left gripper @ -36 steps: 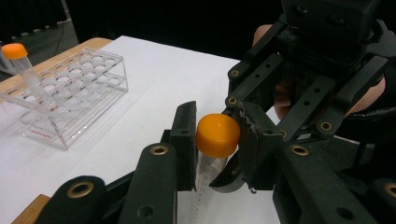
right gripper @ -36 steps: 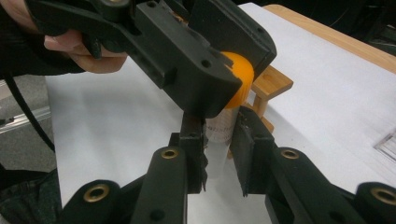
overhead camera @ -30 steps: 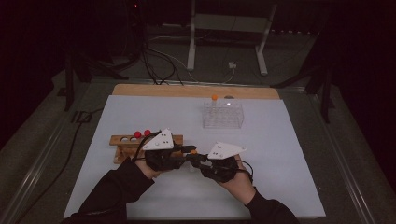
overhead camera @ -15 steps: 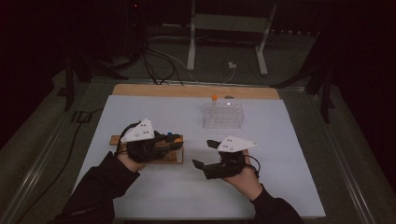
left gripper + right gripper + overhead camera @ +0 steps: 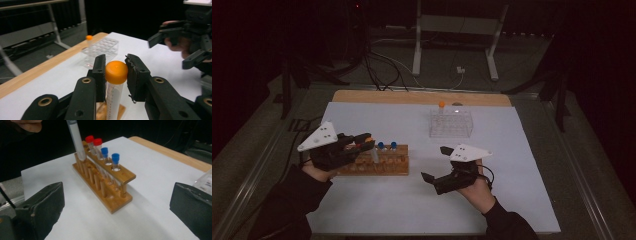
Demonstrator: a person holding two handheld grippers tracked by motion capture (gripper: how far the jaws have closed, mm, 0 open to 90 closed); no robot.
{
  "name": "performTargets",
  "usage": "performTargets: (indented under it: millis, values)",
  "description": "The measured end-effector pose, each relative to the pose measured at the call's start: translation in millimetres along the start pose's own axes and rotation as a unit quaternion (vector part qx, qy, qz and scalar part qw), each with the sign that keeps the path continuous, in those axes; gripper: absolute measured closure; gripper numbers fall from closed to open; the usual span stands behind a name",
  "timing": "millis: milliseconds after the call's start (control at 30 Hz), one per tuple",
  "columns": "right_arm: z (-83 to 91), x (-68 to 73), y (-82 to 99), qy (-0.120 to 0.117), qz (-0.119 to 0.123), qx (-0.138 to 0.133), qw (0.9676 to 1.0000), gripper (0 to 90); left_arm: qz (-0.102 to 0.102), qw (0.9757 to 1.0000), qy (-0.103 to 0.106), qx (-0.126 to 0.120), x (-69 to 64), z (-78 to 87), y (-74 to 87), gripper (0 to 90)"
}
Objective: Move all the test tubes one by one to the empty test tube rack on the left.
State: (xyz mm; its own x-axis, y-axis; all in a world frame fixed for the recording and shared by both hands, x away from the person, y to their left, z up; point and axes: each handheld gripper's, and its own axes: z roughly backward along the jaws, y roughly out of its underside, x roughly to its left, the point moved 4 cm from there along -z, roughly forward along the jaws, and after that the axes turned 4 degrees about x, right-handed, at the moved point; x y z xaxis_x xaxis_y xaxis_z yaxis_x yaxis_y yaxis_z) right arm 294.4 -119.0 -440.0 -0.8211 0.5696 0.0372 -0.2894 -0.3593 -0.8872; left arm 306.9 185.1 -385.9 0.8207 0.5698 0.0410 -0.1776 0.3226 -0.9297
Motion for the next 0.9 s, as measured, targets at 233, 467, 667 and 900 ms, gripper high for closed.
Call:
performTargets:
  millis: [233,467,667,900]
  values:
    - [4.2,-3.5,-1.6,0.004,0.0,-0.001,1.0,0.0,0.018,0.9993,-0.034,-0.002,21.5,23.1,7.5,71.8]
    - [8.5,-7.1,-3.3,0.01,0.004,-0.003,0.9999,0.0,0.037,0.9969,-0.069,-0.004,44.5,28.2,20.6,71.8]
    - [8.0,-7.4,-2.6,0.011,0.004,-0.001,0.9999,0.0,0.045,0.9942,-0.097,-0.004,58.1,22.1,33.3,71.8]
    - [9.4,-8.4,-2.2,0.011,0.003,-0.002,0.9999,0.0,0.058,0.9932,-0.1,0.012,63.9,10.6,51.8,71.8]
